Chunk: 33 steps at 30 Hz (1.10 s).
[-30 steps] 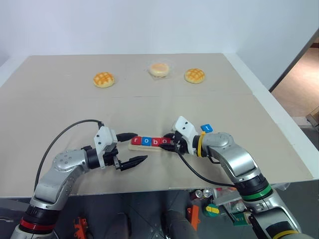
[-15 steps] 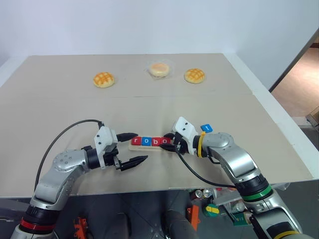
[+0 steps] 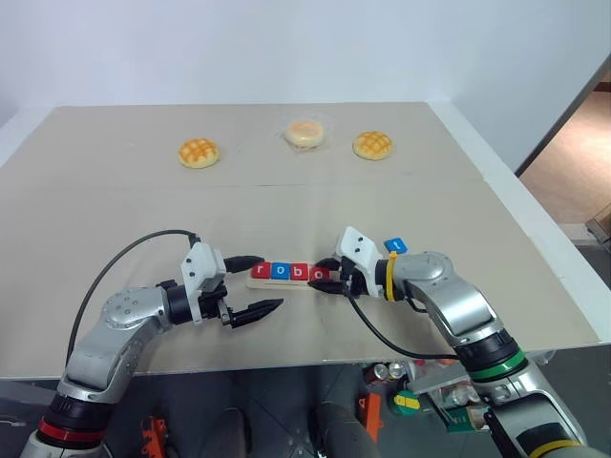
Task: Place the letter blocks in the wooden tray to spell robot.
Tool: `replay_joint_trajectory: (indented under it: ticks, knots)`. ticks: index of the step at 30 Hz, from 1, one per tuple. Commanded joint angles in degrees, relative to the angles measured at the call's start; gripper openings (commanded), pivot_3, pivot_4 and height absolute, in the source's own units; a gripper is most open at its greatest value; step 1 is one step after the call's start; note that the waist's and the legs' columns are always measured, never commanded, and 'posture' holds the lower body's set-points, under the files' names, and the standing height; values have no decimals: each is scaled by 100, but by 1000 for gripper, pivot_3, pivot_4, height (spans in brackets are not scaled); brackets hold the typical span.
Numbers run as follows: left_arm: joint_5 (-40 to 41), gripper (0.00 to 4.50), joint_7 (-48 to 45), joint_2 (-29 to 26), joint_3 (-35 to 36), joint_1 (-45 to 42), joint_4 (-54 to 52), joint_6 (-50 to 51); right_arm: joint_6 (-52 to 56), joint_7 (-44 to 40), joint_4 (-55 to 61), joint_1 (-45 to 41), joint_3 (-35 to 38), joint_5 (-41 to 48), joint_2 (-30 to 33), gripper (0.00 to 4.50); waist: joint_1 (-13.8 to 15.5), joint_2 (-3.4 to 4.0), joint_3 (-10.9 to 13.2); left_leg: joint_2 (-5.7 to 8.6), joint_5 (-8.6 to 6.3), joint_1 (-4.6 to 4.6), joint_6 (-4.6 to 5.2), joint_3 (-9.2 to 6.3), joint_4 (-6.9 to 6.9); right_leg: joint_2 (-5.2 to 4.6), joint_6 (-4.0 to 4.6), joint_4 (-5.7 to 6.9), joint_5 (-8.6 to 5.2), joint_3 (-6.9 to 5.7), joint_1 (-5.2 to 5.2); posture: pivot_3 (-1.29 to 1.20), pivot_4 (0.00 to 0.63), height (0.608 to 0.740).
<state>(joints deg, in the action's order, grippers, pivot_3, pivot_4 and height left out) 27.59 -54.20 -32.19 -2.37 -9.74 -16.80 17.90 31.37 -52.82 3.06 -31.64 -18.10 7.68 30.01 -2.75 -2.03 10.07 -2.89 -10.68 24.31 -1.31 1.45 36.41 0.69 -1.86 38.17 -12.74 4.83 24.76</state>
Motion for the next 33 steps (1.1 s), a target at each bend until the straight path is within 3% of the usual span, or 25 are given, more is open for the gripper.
replay_joint_trajectory:
  ticks: [1, 27, 28, 33]
  knots:
    - [60, 4500, 21, 5, 41, -34, -246, -16, -105, -49, -36, -83, 24, -61, 48, 1571, 0, 0, 0, 0, 0, 0, 0, 0, 0, 0, 0, 0, 0, 0, 0, 0, 150, 739]
    - [10, 4500, 37, -16, 16, -21, -274, -9, -97, 25, -612, -214, 194, -60, -244, 1571, -4, -2, -2, -1, 0, -11, 1, 1, 2, 0, 17, 0, -6, 0, -12, 0, 150, 739]
    - [9, 4500, 37, -17, 16, -18, -275, -8, -101, 0, -618, -221, 185, -57, -241, 2369, -5, -2, -2, -1, 1, -13, 1, 1, 3, 0, 19, 0, -5, 1, -13, 0, 150, 739]
    - [3, 4500, 24, -34, 17, 15, -305, -14, -225, 18, -543, -207, 201, -66, -239, 3917, -3, -2, -2, -1, 2, -15, 2, 1, 4, 0, 22, 0, -5, 0, -17, 0, 150, 739]
